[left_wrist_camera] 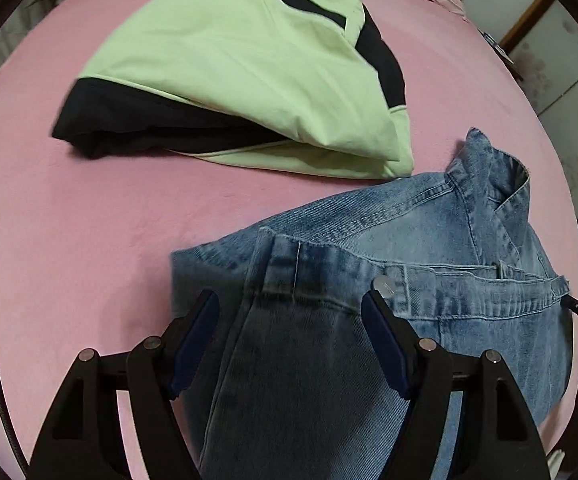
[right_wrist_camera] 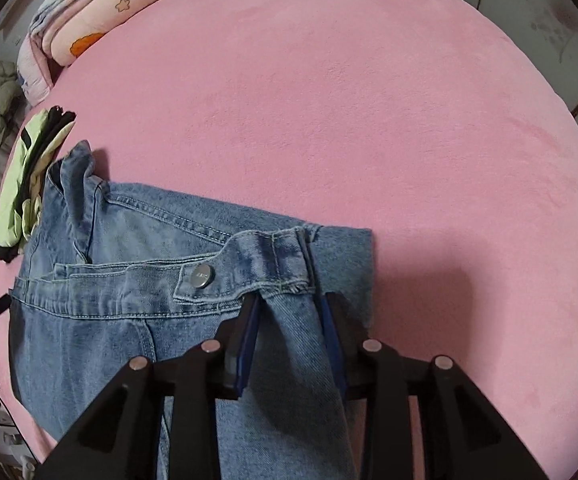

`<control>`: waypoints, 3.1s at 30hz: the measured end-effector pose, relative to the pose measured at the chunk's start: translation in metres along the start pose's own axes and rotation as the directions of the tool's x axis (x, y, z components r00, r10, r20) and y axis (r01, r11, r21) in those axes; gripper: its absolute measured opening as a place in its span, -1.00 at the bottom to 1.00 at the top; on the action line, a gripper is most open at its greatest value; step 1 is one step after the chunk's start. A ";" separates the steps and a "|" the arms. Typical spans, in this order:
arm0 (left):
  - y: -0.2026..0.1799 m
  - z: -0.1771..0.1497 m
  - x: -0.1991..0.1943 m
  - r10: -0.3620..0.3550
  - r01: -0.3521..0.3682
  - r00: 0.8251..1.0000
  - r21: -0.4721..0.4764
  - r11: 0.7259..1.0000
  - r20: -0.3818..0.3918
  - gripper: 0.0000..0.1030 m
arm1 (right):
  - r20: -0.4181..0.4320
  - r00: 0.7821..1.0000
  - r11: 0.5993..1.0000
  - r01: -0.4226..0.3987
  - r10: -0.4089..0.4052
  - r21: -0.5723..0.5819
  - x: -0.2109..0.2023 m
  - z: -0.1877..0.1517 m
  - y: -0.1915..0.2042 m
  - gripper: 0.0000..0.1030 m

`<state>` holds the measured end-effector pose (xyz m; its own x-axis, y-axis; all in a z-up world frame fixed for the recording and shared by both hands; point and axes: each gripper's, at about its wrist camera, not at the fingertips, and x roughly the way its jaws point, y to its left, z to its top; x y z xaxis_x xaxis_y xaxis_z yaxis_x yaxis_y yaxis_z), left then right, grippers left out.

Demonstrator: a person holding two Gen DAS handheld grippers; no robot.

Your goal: Fold large clothes

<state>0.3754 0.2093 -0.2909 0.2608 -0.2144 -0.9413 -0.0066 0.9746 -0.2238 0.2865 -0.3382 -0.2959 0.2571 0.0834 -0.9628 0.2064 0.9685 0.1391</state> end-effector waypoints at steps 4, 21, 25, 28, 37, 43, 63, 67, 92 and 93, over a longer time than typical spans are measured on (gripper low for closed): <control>0.001 0.002 0.018 -0.023 0.023 1.000 0.033 0.999 -0.016 0.39 | -0.005 1.000 1.000 0.011 -0.011 -0.018 0.009 0.001 0.002 -0.30; -0.026 -0.020 -0.059 0.076 -0.075 0.959 -0.015 0.997 0.273 -0.58 | 0.167 0.985 0.999 -0.023 0.030 -0.042 -0.033 0.007 0.033 -0.61; -0.028 -0.015 -0.065 0.105 -0.098 0.934 -0.036 0.995 0.342 -0.58 | 0.271 0.960 0.997 -0.066 0.071 -0.027 -0.056 0.018 0.035 -0.62; -0.019 -0.013 -0.041 0.143 -0.129 0.937 -0.066 0.989 0.320 -0.58 | 0.287 0.956 0.998 -0.064 0.066 -0.017 -0.045 0.028 0.040 -0.61; -0.015 -0.027 0.017 0.280 -0.282 0.921 -0.035 0.959 0.272 -0.37 | 0.176 0.983 0.999 0.052 -0.053 0.008 0.033 0.015 0.039 -0.51; -0.004 -0.014 -0.005 0.243 -0.235 0.945 -0.066 0.970 0.216 0.22 | 0.170 0.984 0.998 0.050 -0.057 0.047 -0.002 0.013 0.041 -0.43; -0.118 -0.144 -0.067 0.198 -0.194 0.953 -0.038 0.980 0.228 0.74 | 0.147 0.971 0.963 -0.150 0.186 -0.226 -0.065 -0.142 0.193 -0.41; -0.117 -0.157 -0.037 0.262 -0.265 0.949 -0.005 0.964 0.173 0.74 | 0.129 0.985 0.964 -0.076 0.111 -0.254 -0.038 -0.152 0.193 -0.41; -0.037 -0.140 -0.061 0.261 -0.245 0.961 -0.155 0.957 0.093 0.99 | 0.154 0.979 0.991 0.126 -0.132 0.049 -0.062 -0.133 0.036 -0.62; -0.037 -0.140 -0.070 0.241 -0.223 0.965 -0.166 0.960 0.098 0.99 | 0.162 0.980 0.993 0.110 -0.115 0.039 -0.067 -0.134 0.045 -0.62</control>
<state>0.2223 0.1795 -0.2526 0.3450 0.0346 -0.9380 -0.2250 0.9732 -0.0468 0.1516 -0.2691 -0.2566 0.3809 -0.0675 -0.9222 0.2698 0.9620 0.0410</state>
